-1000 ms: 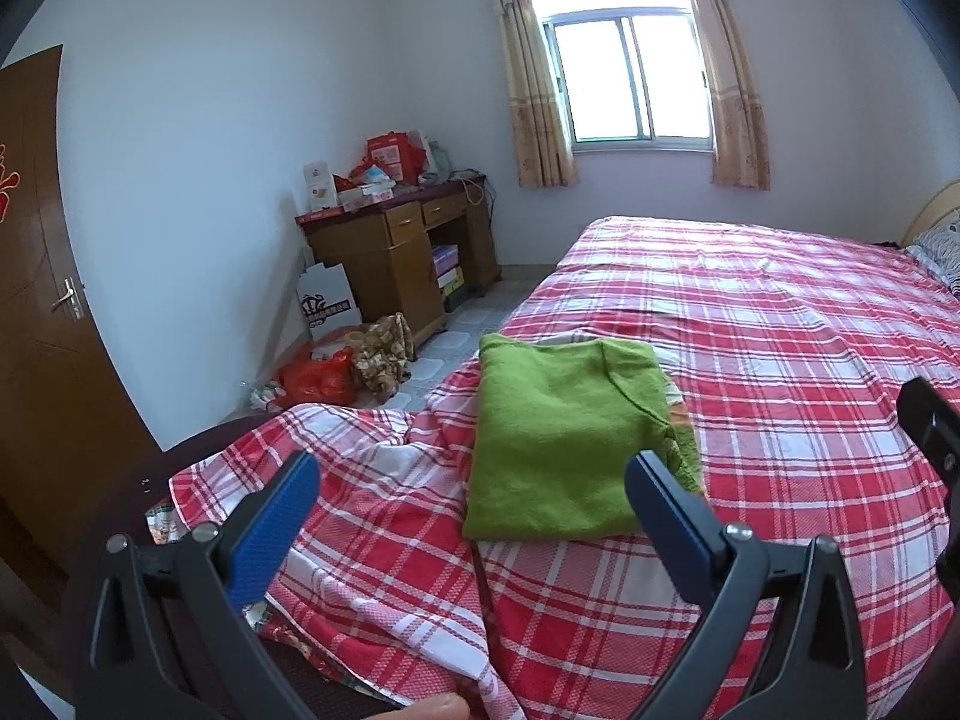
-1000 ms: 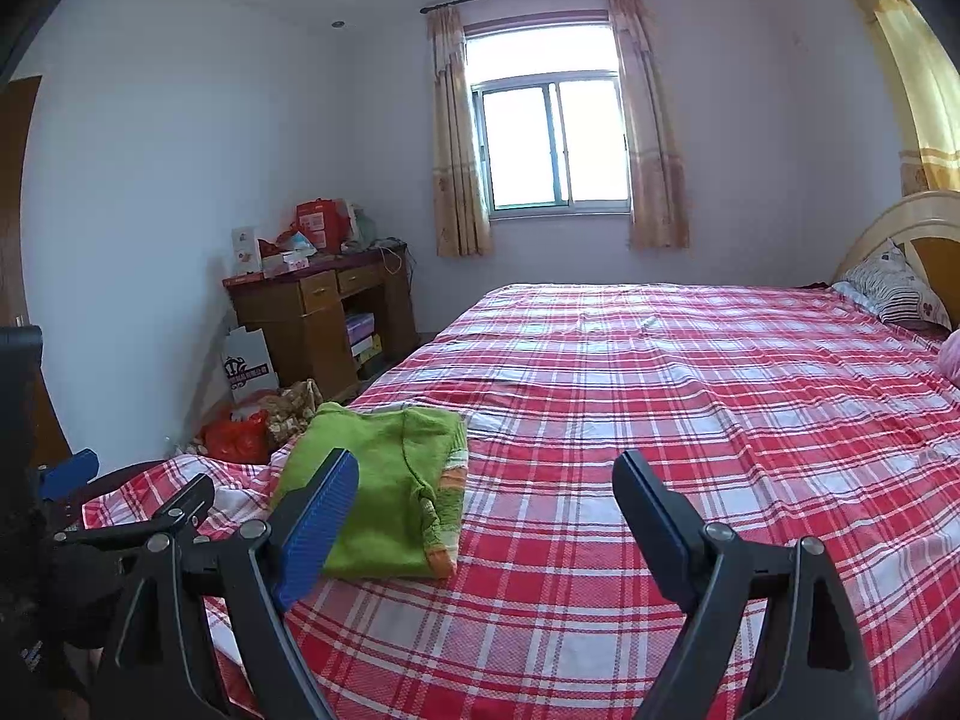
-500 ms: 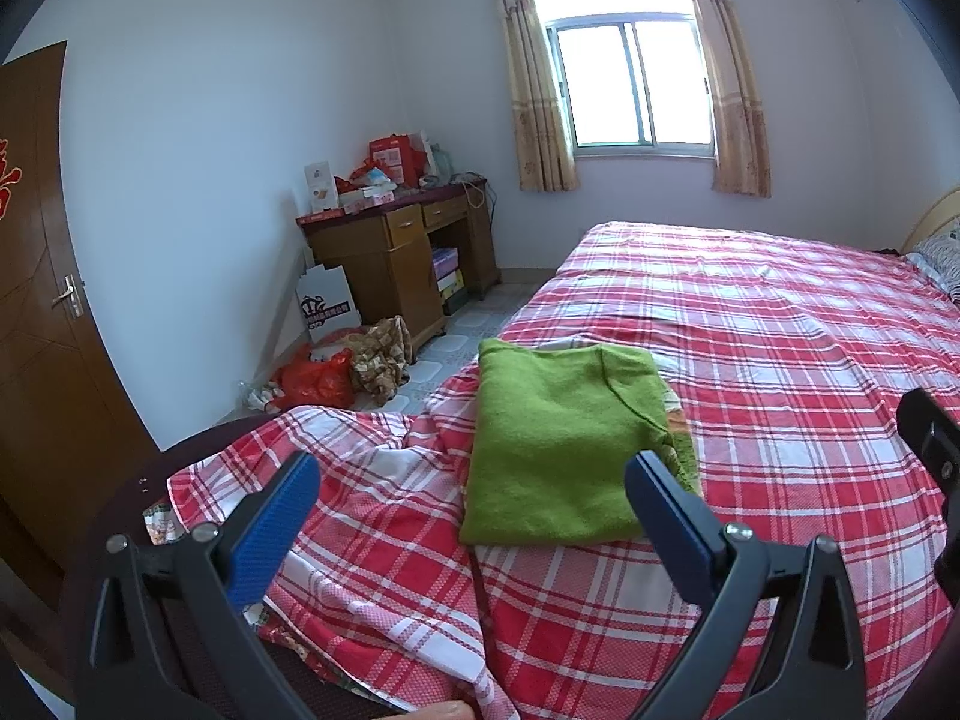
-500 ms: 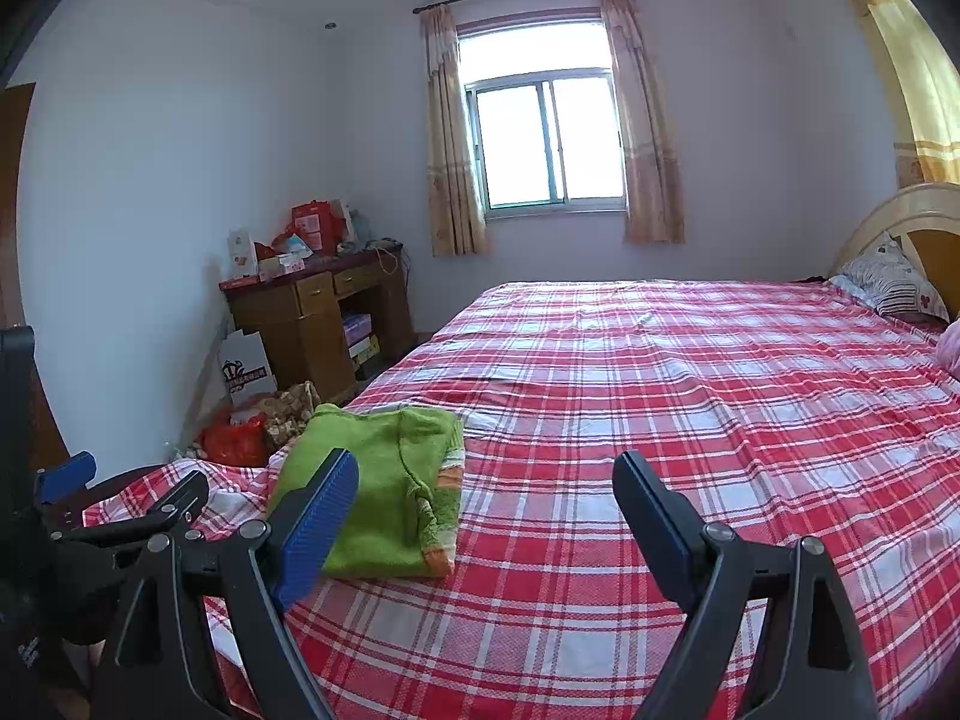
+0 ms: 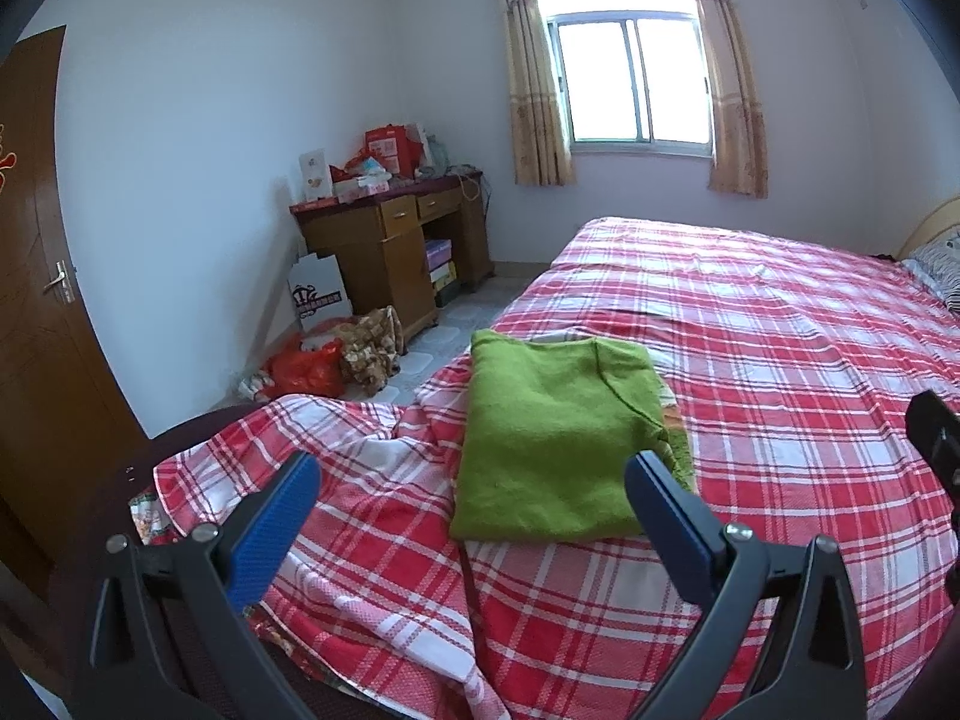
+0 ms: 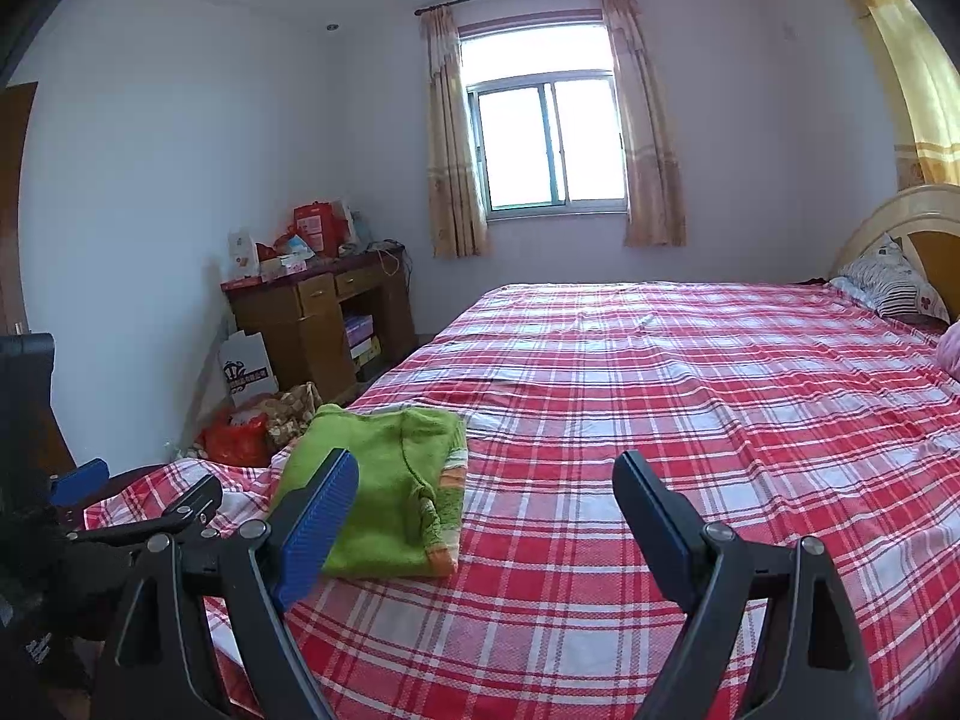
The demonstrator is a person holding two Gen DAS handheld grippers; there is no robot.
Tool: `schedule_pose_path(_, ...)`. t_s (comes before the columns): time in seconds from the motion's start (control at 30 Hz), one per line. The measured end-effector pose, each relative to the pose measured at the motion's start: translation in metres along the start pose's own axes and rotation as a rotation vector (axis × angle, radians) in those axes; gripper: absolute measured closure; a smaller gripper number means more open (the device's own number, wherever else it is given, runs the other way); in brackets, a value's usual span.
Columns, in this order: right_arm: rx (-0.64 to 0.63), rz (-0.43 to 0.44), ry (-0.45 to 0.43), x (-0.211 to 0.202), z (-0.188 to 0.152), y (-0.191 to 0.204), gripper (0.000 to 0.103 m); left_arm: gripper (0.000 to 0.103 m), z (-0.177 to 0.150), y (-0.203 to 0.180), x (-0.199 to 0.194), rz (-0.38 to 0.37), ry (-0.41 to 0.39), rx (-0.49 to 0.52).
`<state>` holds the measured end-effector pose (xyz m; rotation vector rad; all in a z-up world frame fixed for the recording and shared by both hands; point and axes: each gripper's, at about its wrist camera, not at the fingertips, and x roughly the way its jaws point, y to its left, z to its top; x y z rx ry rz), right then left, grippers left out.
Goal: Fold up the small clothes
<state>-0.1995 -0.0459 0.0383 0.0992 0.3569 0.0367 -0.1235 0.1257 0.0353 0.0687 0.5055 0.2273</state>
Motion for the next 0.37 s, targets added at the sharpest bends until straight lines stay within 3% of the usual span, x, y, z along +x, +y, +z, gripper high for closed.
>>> schedule_pose_path(0.37, -0.001, 0.004, 0.013, 0.0019, -0.0017, 0.0036, 0.016, 0.000, 0.0000, -0.0037, -0.0036, 0.021, -0.034, 0.022)
